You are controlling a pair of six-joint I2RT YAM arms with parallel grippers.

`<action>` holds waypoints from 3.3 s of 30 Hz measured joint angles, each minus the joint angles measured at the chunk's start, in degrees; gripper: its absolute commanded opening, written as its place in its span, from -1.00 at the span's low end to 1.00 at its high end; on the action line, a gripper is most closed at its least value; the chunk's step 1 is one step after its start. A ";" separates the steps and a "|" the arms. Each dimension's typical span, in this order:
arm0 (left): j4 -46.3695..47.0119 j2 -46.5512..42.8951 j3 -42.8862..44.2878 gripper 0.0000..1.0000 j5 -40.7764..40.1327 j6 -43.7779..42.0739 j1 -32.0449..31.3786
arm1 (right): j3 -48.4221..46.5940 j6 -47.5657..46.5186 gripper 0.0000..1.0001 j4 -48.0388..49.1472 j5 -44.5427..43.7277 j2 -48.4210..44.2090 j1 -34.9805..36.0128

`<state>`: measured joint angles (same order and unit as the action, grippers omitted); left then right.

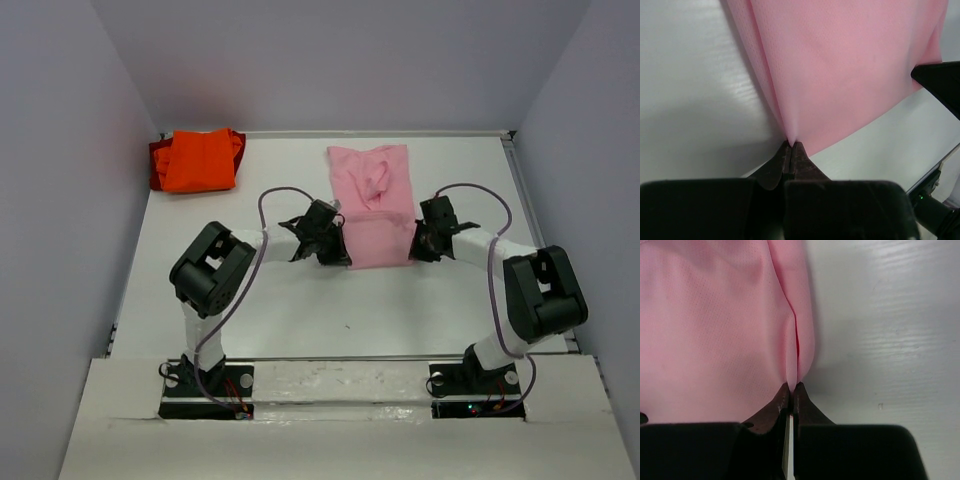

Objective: Fold and stack the t-shirts
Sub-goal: Fold the tshirt

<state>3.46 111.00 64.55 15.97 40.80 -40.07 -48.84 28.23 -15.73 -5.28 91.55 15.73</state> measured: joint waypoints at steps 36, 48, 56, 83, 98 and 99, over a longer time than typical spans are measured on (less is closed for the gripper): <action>-14.49 -19.41 2.54 -1.00 -9.11 -3.50 2.27 | -6.75 6.03 -1.00 -12.15 5.07 -16.13 4.90; -19.06 -9.01 16.96 -1.00 -9.70 -9.27 7.34 | -22.34 -0.24 -1.00 -9.11 -2.69 -2.01 4.90; -21.27 -5.38 25.14 -1.00 -9.92 -11.89 9.09 | -29.68 -2.62 -1.00 -9.11 -4.98 2.21 4.90; -26.03 24.65 61.07 0.98 -5.81 -10.91 21.29 | -86.90 -7.56 0.29 -13.40 -0.85 49.70 -1.07; -23.52 7.32 41.70 0.98 -10.29 -15.08 19.89 | -68.35 -10.88 0.23 -11.37 7.61 40.79 -2.21; -22.75 5.66 40.17 0.98 -10.47 -15.30 19.56 | -68.35 -10.97 0.23 -10.86 8.52 40.79 -1.81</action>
<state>-19.29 116.66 104.73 5.50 25.50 -20.51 -117.19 17.26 -26.59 3.25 132.33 13.91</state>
